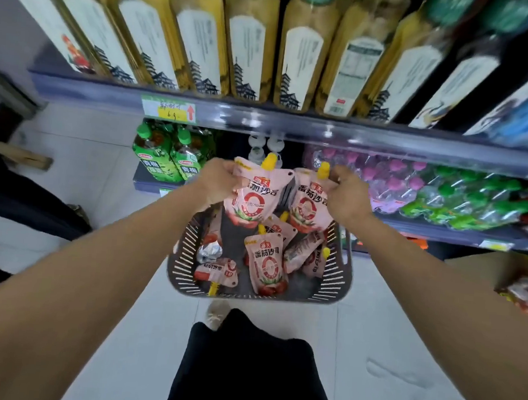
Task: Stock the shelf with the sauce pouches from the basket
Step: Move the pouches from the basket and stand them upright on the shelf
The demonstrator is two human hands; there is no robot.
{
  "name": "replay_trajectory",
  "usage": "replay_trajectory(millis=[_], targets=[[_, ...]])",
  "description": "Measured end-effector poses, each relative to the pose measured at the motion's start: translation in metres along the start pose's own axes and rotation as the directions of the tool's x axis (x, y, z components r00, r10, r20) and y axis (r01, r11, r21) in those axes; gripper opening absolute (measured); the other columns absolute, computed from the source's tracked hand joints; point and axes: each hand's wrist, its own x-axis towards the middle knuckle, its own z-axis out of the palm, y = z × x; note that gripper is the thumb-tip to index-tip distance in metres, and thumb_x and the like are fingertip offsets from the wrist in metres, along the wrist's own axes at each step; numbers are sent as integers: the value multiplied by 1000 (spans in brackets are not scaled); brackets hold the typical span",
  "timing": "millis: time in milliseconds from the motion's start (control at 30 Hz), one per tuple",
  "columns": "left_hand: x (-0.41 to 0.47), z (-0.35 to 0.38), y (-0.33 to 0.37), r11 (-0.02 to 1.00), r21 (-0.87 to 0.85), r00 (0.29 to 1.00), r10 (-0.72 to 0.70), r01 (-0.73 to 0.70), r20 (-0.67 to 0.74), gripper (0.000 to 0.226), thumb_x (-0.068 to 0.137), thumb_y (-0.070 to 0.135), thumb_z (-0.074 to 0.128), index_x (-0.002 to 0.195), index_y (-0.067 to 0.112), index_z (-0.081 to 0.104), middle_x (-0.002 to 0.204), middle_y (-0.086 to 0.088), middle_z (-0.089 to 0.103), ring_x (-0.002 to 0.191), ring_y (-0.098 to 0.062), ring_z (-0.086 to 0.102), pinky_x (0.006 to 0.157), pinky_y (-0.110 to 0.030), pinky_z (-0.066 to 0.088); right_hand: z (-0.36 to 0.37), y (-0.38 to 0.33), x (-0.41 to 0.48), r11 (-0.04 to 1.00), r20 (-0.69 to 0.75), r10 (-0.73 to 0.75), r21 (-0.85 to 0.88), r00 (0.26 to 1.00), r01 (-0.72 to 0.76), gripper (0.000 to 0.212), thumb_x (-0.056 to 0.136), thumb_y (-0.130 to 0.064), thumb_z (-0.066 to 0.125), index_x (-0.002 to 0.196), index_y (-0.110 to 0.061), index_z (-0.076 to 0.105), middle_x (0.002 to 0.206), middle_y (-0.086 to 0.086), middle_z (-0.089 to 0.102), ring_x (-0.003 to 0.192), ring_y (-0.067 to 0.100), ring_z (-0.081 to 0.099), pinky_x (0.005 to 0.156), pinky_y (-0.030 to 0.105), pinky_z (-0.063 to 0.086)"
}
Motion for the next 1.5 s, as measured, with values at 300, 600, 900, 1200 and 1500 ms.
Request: replay_trajectory(millis=[300, 600, 900, 1200, 1500], targets=[[-98, -54, 126, 981, 10, 980, 195, -195, 44, 16, 89, 6, 56, 105, 4, 61, 102, -8, 65, 83, -17, 63, 68, -22, 54, -129, -113, -61, 933, -104, -345, -141, 933, 330, 13, 89, 1, 46, 90, -6, 57, 83, 19, 61, 73, 32, 54, 56, 35, 39], [-182, -98, 229, 895, -29, 894, 443, -446, -70, 13, 91, 5, 53, 101, 9, 61, 94, -3, 66, 84, -16, 61, 69, -23, 51, -238, -210, -107, 826, -248, -564, -179, 788, 535, 20, 85, -2, 44, 84, -12, 61, 69, 4, 54, 77, 31, 53, 63, 38, 44], [-225, -159, 299, 783, -79, 778, 591, -617, -214, 12, 91, 8, 55, 94, 17, 63, 92, 3, 68, 84, -12, 62, 66, -23, 53, -302, -292, -111, 764, -461, -613, -141, 642, 629, 18, 90, -10, 44, 81, -19, 58, 83, 3, 64, 80, 27, 61, 70, 46, 55], [-200, -213, 344, 721, -55, 696, 643, -691, -321, 21, 90, 5, 55, 77, 20, 60, 76, 4, 63, 71, -11, 57, 64, -25, 49, -303, -351, -69, 783, -498, -589, -158, 637, 601, 18, 91, -11, 44, 87, -25, 56, 90, 1, 64, 84, 26, 65, 74, 48, 56], [-152, -247, 359, 734, -40, 695, 622, -678, -361, 20, 90, 7, 56, 74, 17, 57, 76, 3, 60, 70, -9, 55, 63, -22, 50, -281, -383, -10, 836, -516, -513, -119, 686, 536, 18, 92, -11, 43, 93, -18, 59, 93, 7, 67, 85, 30, 64, 76, 49, 55]])
